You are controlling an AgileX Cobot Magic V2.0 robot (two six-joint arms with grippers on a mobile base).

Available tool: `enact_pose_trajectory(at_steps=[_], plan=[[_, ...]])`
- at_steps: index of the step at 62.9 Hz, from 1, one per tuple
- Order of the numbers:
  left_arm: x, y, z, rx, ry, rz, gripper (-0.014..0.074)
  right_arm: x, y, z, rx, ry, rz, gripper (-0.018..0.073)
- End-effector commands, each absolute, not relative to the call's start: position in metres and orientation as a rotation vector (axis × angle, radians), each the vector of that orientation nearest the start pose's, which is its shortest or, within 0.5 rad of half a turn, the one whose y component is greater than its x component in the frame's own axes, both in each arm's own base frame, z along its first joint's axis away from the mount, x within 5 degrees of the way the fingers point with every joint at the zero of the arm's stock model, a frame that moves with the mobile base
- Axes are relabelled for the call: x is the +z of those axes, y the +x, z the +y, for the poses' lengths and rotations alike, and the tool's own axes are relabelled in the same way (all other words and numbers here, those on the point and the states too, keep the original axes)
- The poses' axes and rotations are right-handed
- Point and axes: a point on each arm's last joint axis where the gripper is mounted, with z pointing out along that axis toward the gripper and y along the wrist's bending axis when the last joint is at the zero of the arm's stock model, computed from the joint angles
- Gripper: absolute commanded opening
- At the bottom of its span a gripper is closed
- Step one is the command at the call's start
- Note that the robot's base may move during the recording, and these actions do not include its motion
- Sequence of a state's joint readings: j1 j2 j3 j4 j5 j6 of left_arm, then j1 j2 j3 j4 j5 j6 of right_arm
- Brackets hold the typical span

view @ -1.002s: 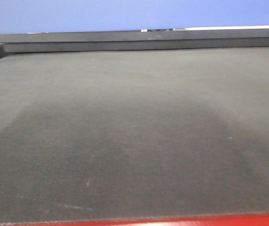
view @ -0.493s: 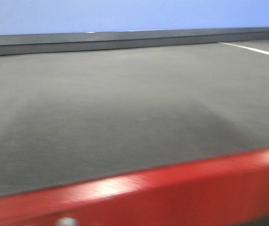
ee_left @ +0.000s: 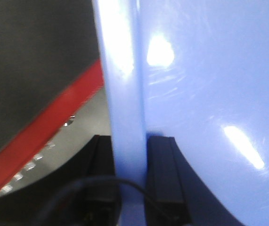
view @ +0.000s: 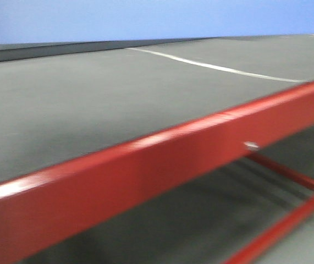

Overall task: Grab blue tray and place on right shelf
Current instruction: 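Hold the tray with both grippers while the base turns away from the table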

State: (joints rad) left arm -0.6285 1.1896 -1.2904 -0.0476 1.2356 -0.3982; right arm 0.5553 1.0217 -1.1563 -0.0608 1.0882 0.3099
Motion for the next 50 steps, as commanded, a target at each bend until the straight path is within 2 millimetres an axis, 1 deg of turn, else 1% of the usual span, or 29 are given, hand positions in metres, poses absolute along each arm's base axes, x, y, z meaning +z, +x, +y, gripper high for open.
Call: enact_pose_trajectory(at_steps=[1,50], plan=[[0.402,0.1682,-0.1331,-0.46,0.361,2.614,-0.0048,0.4105,0.1584,0.094,0.355,-0.344,2.292,0.0055],[0.402,0.1682,-0.1331,-0.46,0.361,2.614,-0.0048,0.4105,0.1584,0.094,0.355,-0.344,2.292,0.0055]])
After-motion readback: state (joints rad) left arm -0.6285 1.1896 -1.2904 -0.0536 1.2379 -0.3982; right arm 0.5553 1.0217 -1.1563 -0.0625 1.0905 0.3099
